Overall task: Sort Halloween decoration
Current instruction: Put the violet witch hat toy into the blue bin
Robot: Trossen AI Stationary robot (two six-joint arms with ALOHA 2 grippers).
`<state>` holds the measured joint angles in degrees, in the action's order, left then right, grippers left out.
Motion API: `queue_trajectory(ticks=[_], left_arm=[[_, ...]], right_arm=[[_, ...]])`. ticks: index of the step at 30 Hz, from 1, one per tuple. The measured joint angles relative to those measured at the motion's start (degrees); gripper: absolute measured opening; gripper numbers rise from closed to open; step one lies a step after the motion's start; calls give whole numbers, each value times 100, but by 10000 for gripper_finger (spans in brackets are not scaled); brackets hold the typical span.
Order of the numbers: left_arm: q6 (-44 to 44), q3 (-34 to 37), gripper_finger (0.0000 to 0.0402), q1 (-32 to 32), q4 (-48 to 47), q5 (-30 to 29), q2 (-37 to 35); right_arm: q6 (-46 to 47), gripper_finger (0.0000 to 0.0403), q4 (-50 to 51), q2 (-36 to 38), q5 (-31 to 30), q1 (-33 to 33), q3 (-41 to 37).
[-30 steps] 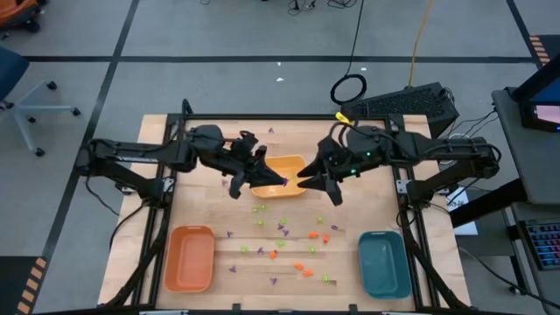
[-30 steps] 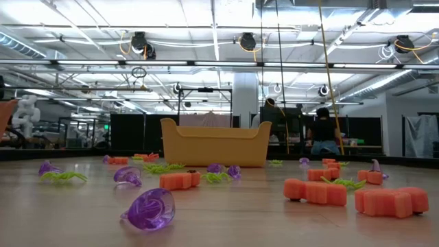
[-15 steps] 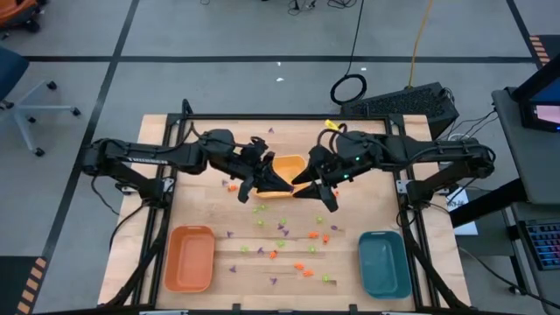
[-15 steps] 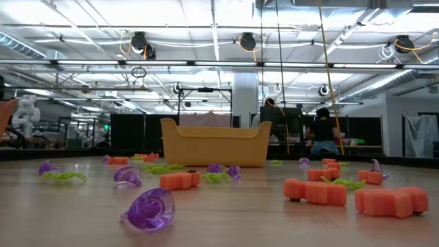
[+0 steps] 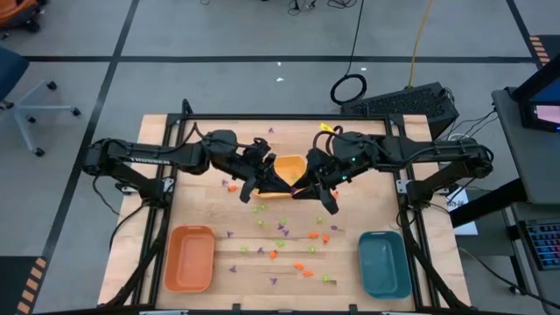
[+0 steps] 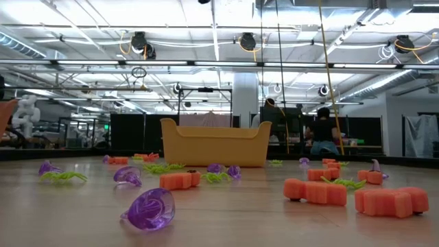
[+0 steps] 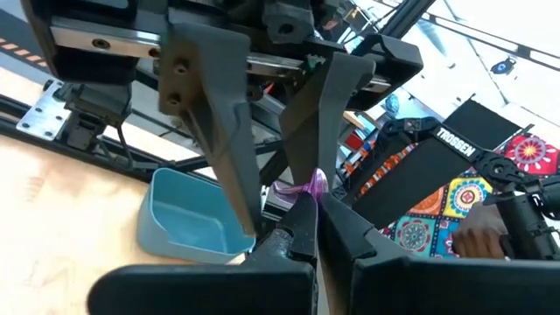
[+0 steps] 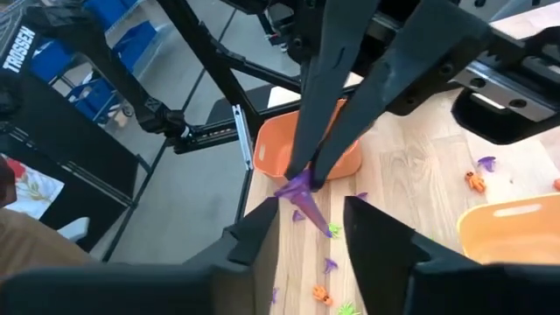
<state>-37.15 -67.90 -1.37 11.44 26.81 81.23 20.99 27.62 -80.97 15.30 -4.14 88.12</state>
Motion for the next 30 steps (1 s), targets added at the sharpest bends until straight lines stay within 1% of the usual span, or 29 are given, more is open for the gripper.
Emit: queue_trajectory(ticks=[10, 14, 16, 24, 27, 30], left_arm=[[-7, 0, 0, 0, 0, 2, 0], [-7, 0, 0, 0, 0, 2, 0], [-7, 0, 0, 0, 0, 4, 0], [-105, 0, 1, 0, 0, 0, 0], [-341, 0, 22, -1, 5, 3, 0], [-699, 0, 75, -39, 31, 169, 0]], right_arm=[[-70, 33, 3, 0, 7, 0, 0], [-72, 8, 4, 0, 179, 0, 0], [-72, 3, 4, 0, 275, 0, 0], [-67, 1, 5, 0, 294, 0, 0], [-33, 1, 4, 2, 294, 0, 0], [120, 1, 0, 2, 297, 0, 0]])
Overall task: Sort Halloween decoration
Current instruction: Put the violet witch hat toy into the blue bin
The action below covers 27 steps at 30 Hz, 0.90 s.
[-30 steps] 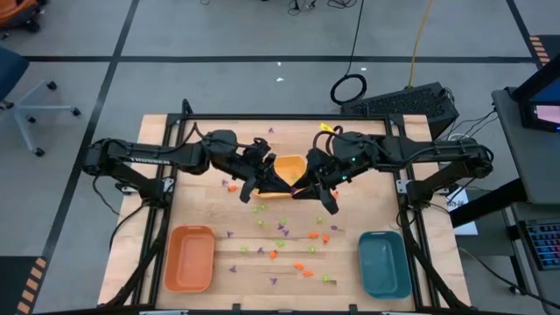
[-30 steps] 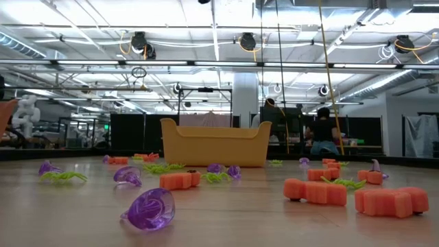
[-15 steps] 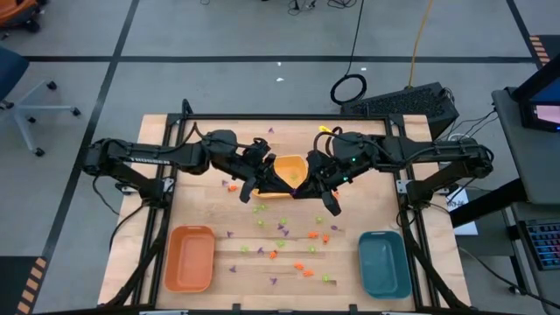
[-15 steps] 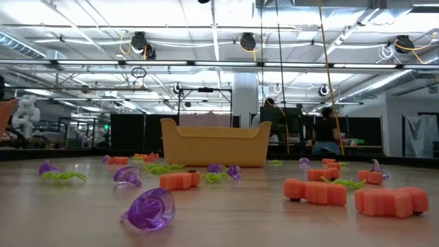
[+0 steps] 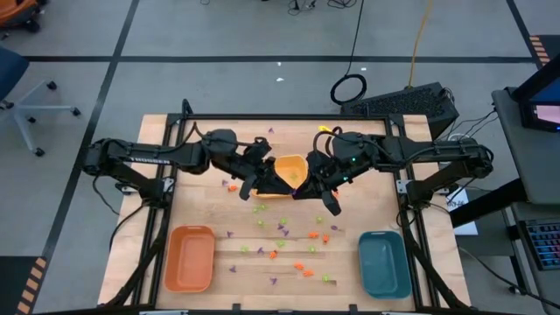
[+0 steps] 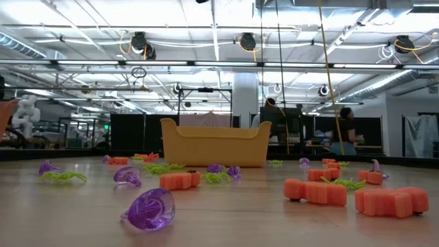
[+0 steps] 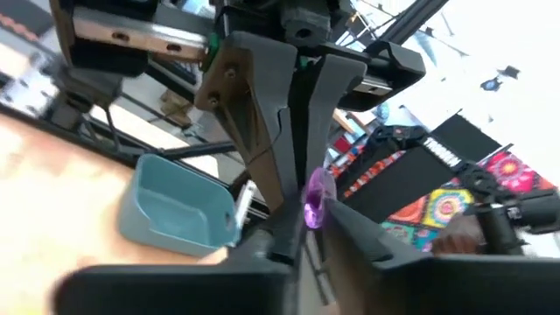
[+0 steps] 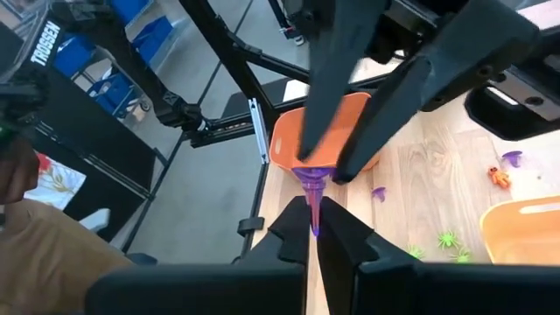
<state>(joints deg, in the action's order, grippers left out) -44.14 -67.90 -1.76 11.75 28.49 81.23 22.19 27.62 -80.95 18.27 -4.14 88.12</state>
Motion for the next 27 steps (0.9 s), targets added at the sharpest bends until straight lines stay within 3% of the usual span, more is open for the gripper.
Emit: queue_trajectory(ticks=[6, 10, 19, 27], left_arm=[[-556, -2, 208, -189, 25, 9, -73], [-658, -2, 260, -387, 23, 111, -209], [-407, -7, 255, -716, -67, 101, -551], [-32, -4, 246, -760, -590, -24, -739]], right_arm=[[261, 0, 178, 143, 4, 0, 0], [571, 0, 469, 352, 2, -4, 0], [1813, 0, 2161, 988, 10, -275, 2], [3545, 0, 3622, 1299, 14, -1327, 2]])
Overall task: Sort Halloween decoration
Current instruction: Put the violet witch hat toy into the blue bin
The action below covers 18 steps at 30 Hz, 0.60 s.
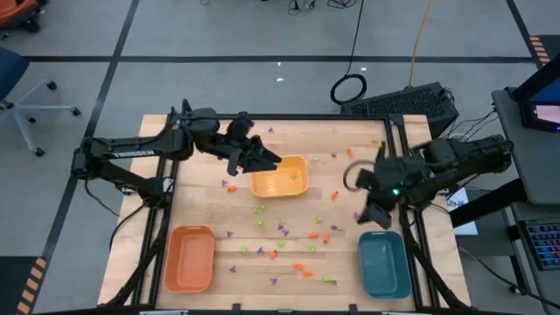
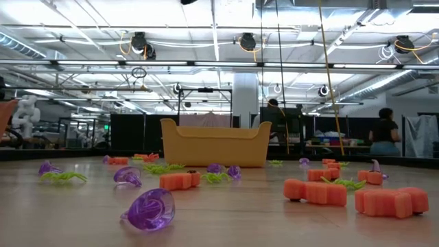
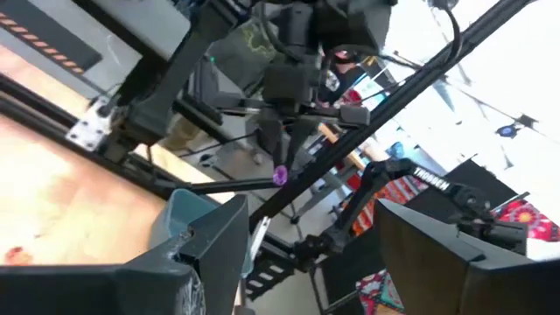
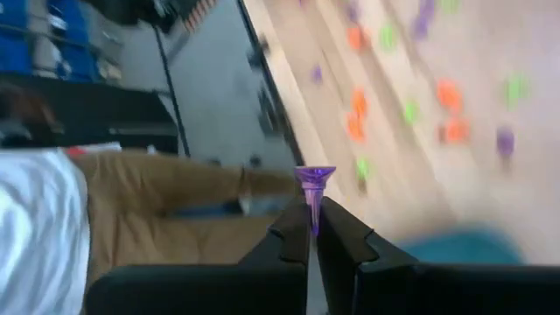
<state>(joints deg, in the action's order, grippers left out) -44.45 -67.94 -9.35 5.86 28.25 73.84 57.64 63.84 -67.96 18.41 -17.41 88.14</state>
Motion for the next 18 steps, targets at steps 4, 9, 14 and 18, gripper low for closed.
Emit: queue_trajectory(ticks=[4, 9, 14, 18], left_arm=[[42, 0, 246, -1, -232, -70, -20], [148, 0, 246, -1, -259, -114, -31], [199, 0, 246, -1, -261, -129, -31], [332, 0, 246, 10, -260, -140, -31]], right_arm=[[699, 0, 607, -8, 3, -619, 0], [1363, 0, 1228, -146, -24, -1200, 0], [1710, 0, 1570, -418, -48, -1612, 0], [1686, 0, 1656, -761, -495, -1902, -2]])
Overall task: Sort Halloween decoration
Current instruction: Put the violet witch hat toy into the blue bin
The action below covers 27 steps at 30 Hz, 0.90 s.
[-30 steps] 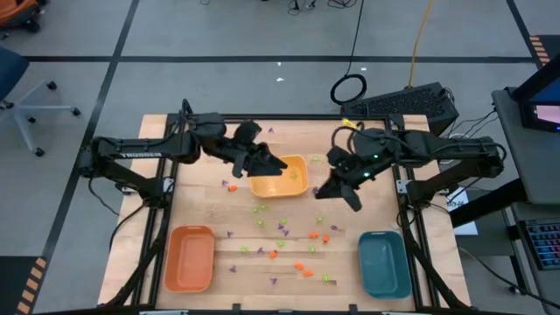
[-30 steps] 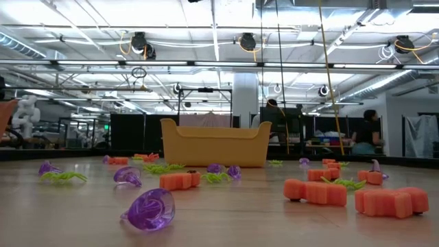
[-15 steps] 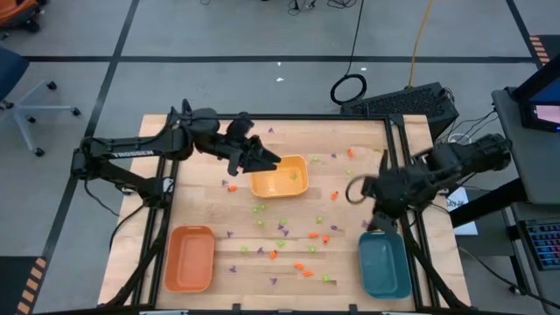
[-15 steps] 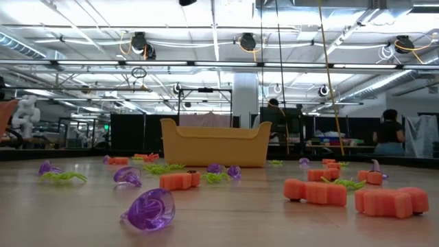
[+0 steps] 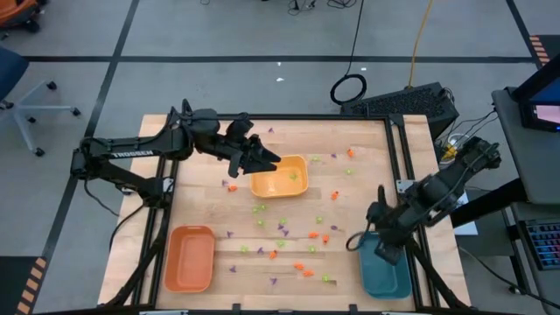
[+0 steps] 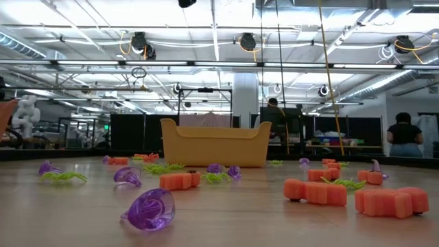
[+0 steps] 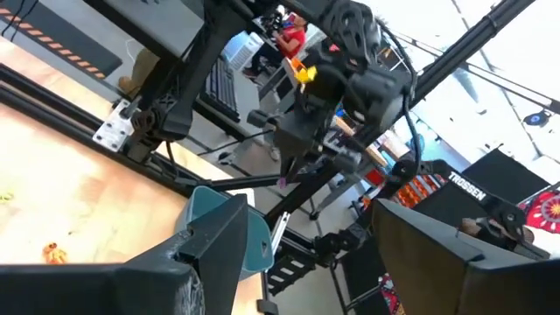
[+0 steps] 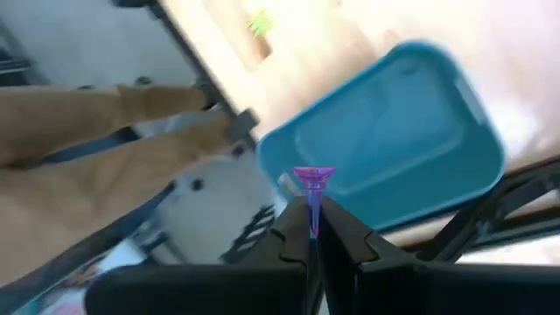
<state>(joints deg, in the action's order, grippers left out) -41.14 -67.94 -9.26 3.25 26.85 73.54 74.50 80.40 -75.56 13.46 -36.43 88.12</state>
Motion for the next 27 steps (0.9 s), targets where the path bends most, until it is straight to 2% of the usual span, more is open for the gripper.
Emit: queue_trajectory(ticks=[2, 9, 18, 23, 27], left_arm=[[-3, 0, 246, 2, 0, -4, 0], [-9, 0, 246, 44, 1, -7, 0], [-49, 2, 246, 84, -15, -9, -45], [-30, 2, 246, 173, -141, -12, -42], [1, 2, 246, 247, -325, -147, -42]], right_arm=[[-82, 0, -5, -183, -166, -119, -27], [-293, 0, -263, -619, -80, -510, -535], [18, 0, -795, -541, 155, -1001, -1368], [18, 0, -970, -536, 5, -1197, -1792], [-1, 0, -1655, -536, -123, -1364, -2323]])
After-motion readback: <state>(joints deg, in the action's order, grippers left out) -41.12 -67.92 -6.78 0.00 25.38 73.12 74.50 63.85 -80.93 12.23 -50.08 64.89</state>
